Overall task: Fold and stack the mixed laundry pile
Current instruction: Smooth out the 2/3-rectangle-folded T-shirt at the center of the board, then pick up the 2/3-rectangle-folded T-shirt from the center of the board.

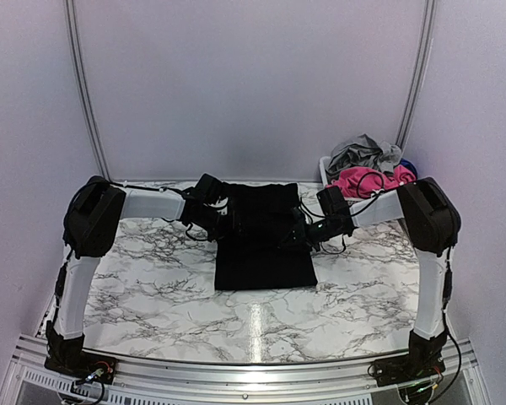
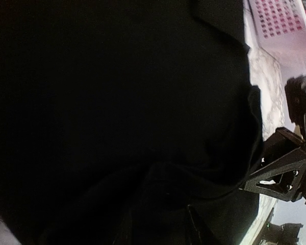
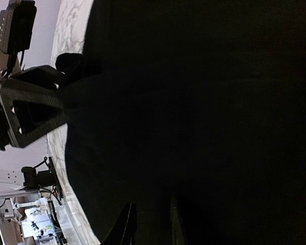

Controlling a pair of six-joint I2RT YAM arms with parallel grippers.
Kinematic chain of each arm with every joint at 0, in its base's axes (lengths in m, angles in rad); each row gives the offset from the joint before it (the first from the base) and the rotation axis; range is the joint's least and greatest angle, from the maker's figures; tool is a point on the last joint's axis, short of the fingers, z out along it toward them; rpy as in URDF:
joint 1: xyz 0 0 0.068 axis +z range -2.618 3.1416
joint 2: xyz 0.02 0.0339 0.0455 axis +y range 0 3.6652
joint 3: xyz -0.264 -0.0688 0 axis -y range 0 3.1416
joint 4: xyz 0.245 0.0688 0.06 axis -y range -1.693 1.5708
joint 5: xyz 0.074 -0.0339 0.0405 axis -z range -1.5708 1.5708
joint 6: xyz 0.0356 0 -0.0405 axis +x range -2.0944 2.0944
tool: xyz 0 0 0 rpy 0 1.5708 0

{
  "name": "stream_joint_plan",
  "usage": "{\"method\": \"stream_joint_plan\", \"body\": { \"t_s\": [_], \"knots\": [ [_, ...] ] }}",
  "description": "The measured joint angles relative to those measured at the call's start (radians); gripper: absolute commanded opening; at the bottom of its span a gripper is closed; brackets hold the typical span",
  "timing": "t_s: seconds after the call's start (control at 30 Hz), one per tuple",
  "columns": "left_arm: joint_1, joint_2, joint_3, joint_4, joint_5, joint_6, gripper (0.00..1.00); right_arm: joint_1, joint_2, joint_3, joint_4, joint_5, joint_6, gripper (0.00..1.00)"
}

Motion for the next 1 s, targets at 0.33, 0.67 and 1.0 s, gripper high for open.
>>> {"method": "stream_joint_plan", "body": {
  "t_s": [0.33,0.67,1.0],
  "knots": [
    [0.190,-0.029,-0.027,-0.017,-0.085,0.015,0.64,-0.055,-0.041,-0.014,-0.046,-0.022,-0.034,0.37],
    [0.080,-0.448,-0.429,-0.052,-0.100,0.020,0.61,-0.063,-0.430,-0.285,-0.169,0.040,-0.094,0.50],
    [-0.072,-0.529,-0.719,0.024,-0.091,-0.084,0.57,-0.066,-0.459,-0.509,-0.211,0.094,-0.129,0.49]
  ]
}}
